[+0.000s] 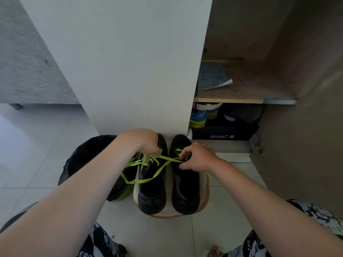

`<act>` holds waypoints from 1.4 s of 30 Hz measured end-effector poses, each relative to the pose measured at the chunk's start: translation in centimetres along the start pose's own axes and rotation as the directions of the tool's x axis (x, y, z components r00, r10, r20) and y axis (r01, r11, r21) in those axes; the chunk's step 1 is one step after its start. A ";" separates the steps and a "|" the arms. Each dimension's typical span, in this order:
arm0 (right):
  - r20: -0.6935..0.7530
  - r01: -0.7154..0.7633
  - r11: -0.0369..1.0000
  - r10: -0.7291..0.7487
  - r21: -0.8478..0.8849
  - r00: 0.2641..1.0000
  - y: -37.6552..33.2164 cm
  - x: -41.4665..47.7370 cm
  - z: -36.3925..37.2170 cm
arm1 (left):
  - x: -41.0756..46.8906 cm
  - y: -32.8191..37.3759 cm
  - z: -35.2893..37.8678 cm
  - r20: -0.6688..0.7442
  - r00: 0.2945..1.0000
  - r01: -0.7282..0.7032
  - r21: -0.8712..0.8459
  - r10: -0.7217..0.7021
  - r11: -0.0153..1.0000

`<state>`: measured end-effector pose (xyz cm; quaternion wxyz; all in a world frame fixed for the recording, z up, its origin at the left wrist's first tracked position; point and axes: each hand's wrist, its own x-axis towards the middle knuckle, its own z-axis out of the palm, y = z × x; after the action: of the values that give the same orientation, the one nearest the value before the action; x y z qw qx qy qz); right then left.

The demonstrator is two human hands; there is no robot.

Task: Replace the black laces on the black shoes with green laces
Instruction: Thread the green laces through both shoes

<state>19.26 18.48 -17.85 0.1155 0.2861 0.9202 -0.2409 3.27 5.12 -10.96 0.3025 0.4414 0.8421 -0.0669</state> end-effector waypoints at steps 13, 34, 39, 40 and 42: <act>0.025 -0.013 0.999 0.012 0.043 1.000 0.1 0.3 -0.1 | -0.8 -1.4 -1.9 0.334 0.894 0.179 0.344 -0.299 0.922; -0.001 0.023 0.998 -0.023 0.058 1.000 0.7 0.4 0.1 | 2.7 2.9 4.7 -0.167 0.958 -0.207 0.154 0.232 0.966; -0.002 0.030 0.999 -0.030 0.044 1.000 0.6 0.6 0.3 | 1.7 2.5 3.5 -0.020 0.996 -0.083 0.081 0.085 0.993; 0.010 0.028 0.998 -0.029 0.059 1.000 0.6 0.7 0.3 | 1.6 2.7 3.5 0.010 0.996 -0.089 0.079 0.088 0.993; 0.063 0.041 0.991 -0.050 0.128 0.997 1.0 1.0 0.1 | 1.5 3.0 3.7 0.023 0.996 -0.085 0.063 0.084 0.994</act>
<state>19.10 19.63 -18.67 0.1221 0.2636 0.9049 -0.3109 6.64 6.57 -14.29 0.2996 0.4853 0.8170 -0.0853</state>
